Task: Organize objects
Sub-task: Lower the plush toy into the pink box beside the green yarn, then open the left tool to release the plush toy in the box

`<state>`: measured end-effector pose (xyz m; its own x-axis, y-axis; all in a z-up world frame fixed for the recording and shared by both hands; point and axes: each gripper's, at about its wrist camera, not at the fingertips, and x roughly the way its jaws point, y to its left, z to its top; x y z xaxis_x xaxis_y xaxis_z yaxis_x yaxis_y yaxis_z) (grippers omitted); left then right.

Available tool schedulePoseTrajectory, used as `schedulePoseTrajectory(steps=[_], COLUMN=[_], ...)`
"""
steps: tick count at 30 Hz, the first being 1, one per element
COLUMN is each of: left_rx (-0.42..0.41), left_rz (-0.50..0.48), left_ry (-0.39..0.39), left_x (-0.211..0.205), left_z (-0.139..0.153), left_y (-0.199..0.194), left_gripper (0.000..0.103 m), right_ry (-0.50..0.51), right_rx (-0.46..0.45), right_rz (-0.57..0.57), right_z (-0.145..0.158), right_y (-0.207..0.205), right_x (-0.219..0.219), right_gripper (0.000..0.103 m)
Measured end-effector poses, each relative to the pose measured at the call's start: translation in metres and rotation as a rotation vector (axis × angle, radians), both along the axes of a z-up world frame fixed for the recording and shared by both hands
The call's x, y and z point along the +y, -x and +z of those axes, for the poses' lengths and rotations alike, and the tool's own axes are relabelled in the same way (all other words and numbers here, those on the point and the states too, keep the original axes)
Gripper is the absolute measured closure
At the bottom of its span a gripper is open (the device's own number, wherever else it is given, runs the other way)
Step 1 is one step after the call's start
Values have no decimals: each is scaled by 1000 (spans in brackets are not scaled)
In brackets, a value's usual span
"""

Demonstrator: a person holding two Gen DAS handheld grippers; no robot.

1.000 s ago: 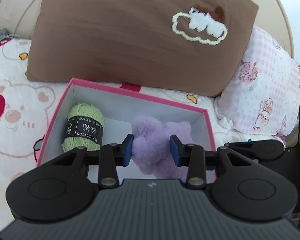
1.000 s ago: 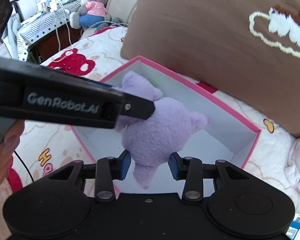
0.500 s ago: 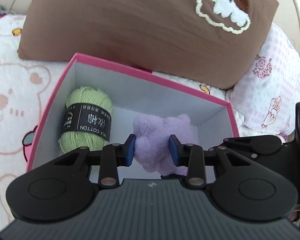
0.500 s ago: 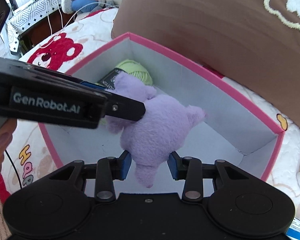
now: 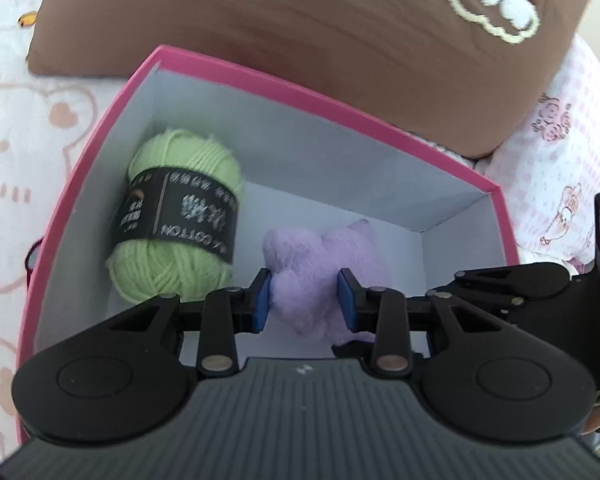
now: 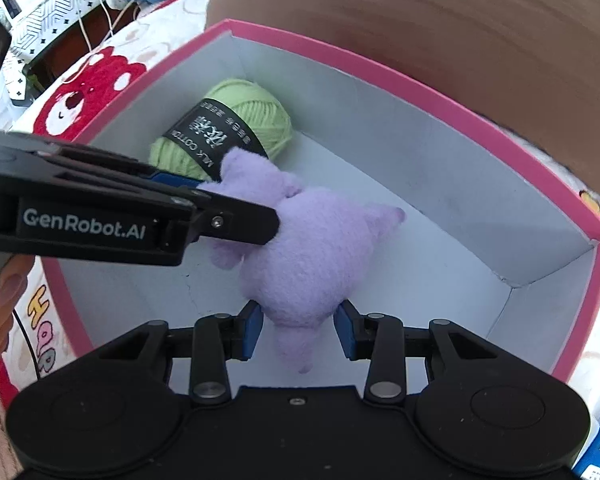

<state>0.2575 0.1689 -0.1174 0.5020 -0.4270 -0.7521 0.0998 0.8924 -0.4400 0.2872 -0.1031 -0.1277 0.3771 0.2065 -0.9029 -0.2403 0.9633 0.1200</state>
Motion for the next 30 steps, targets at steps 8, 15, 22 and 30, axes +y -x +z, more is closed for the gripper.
schedulePoseTrajectory(steps=[8,15,22,30], left_rx=[13,34,10,-4], left_rz=[8,50,48,53], left_ry=[-18,-20,0,-25], left_x=[-4,-7,5,2], left_z=[-7,-11,-9,0], left_y=[-1,-2,0,0], left_gripper=[74,74,74,74], right_ry=[-49,-76,-83,-15], right_rx=[69,114,138,106], right_rz=[-86,-164,-228,-142], right_z=[-14,-18,-21,-17], right_y=[-10,-19,-28,-26], right_x=[-9,-16,-25,-6], right_gripper=[68,70,70,70])
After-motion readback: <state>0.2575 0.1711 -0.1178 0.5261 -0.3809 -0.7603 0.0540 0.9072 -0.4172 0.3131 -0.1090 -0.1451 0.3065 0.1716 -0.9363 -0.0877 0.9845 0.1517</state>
